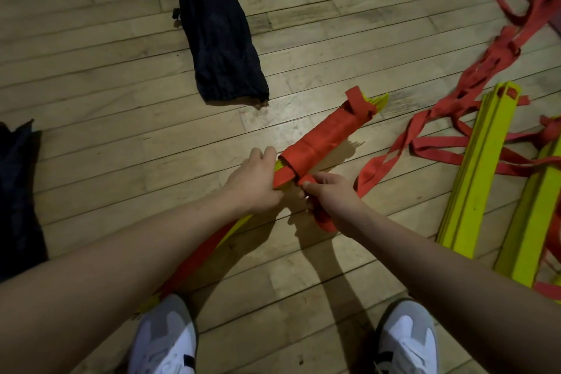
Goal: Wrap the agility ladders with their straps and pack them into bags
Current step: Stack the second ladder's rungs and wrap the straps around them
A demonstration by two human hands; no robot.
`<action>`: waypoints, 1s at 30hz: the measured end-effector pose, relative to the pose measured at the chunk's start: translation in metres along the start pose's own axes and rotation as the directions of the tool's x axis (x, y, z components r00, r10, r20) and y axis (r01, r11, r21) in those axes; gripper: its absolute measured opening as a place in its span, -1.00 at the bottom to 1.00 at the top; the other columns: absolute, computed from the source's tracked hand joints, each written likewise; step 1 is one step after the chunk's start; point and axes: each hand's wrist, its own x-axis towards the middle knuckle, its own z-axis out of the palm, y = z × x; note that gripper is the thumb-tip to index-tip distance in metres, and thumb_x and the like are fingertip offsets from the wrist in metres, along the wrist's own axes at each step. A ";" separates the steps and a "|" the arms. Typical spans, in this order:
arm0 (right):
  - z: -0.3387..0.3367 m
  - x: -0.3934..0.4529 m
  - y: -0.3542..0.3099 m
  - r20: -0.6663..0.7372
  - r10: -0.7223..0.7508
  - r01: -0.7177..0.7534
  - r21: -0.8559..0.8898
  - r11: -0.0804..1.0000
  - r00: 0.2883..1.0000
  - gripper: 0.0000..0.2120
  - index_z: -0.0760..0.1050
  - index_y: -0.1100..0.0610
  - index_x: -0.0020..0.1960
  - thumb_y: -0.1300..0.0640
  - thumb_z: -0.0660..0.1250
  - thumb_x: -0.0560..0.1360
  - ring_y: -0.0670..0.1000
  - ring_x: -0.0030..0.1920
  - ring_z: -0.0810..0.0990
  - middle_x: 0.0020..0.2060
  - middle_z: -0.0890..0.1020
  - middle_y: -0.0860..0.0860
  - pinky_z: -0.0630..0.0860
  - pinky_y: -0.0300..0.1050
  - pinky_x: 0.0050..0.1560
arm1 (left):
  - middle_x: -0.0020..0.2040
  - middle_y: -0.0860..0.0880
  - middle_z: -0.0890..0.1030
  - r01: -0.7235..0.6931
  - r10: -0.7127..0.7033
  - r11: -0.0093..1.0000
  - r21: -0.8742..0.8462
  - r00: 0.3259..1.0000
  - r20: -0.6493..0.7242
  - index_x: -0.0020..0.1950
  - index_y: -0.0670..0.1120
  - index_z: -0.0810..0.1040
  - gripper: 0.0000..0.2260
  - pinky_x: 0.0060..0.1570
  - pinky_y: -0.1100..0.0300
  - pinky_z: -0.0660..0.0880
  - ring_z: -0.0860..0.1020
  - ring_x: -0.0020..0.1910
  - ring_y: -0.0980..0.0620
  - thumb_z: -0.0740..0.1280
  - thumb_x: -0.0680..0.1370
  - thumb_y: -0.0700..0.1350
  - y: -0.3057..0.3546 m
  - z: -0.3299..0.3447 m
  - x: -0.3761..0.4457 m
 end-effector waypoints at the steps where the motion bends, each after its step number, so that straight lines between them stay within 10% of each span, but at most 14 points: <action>1: -0.001 0.000 -0.001 0.005 -0.003 0.003 0.011 1.000 1.000 -0.79 0.50 0.18 -0.21 0.26 0.22 0.59 -0.03 -0.41 0.46 -0.31 0.56 0.09 0.44 -0.17 -0.34 | 0.02 -0.09 0.44 0.022 -0.019 0.996 -0.083 0.999 0.037 0.17 -0.05 0.21 -0.53 -0.11 0.04 0.52 0.51 -0.04 -0.09 0.43 0.45 -0.02 0.000 0.000 -0.001; 6: 0.005 -0.002 -0.002 0.023 -0.015 0.015 -0.011 1.000 1.000 -0.80 0.47 0.16 -0.22 0.18 0.25 0.59 -0.08 -0.49 0.38 -0.47 0.49 0.00 0.32 -0.23 -0.46 | -0.23 -0.05 0.48 0.031 -0.031 0.999 -0.041 0.999 -0.005 0.14 -0.03 0.12 -0.57 -0.24 -0.03 0.57 0.54 -0.29 -0.06 0.35 0.47 -0.14 0.000 0.001 -0.003; 11: 0.008 0.000 -0.019 0.018 -0.099 0.100 -0.082 0.992 0.995 -0.79 0.41 0.14 -0.21 0.17 0.23 0.60 -0.07 -0.46 0.37 -0.44 0.45 0.01 0.30 -0.23 -0.46 | -0.06 -0.10 0.49 -0.005 0.011 0.997 0.072 0.996 -0.085 0.25 -0.09 0.14 -0.53 -0.27 0.05 0.48 0.55 -0.17 -0.11 0.34 0.48 -0.16 0.005 -0.010 0.005; 18: 0.000 0.000 -0.025 -0.005 -0.103 0.102 0.136 0.985 0.995 -0.79 0.44 0.16 -0.23 0.24 0.24 0.59 -0.08 -0.49 0.42 -0.42 0.49 0.04 0.37 -0.26 -0.47 | 0.41 -0.16 0.15 -0.030 0.028 0.999 0.012 0.990 0.140 0.56 -0.07 -0.15 -0.28 0.37 -0.03 0.18 0.19 0.42 -0.19 0.22 0.58 0.07 0.009 -0.025 0.009; 23: -0.006 -0.002 -0.026 -0.002 -0.072 0.071 0.146 0.987 0.997 -0.81 0.46 0.19 -0.22 0.23 0.28 0.57 -0.03 -0.48 0.46 -0.44 0.51 0.07 0.41 -0.27 -0.49 | 0.17 -0.07 0.32 -0.075 0.076 0.997 -0.016 0.996 0.039 0.33 -0.10 0.34 -0.49 0.17 0.03 0.42 0.41 0.17 -0.04 0.38 0.50 0.11 -0.001 -0.031 0.007; 30: -0.009 -0.002 -0.025 0.060 -0.074 0.072 0.037 0.997 0.995 -0.86 0.50 0.13 -0.21 0.19 0.34 0.52 0.07 -0.19 0.53 -0.34 0.55 0.06 0.41 0.02 -0.16 | 0.08 -0.04 0.23 -0.053 0.064 0.997 0.058 0.978 -0.198 0.17 -0.12 0.28 -0.49 -0.21 0.09 0.40 0.40 -0.10 -0.01 0.44 0.43 0.11 -0.004 -0.027 0.000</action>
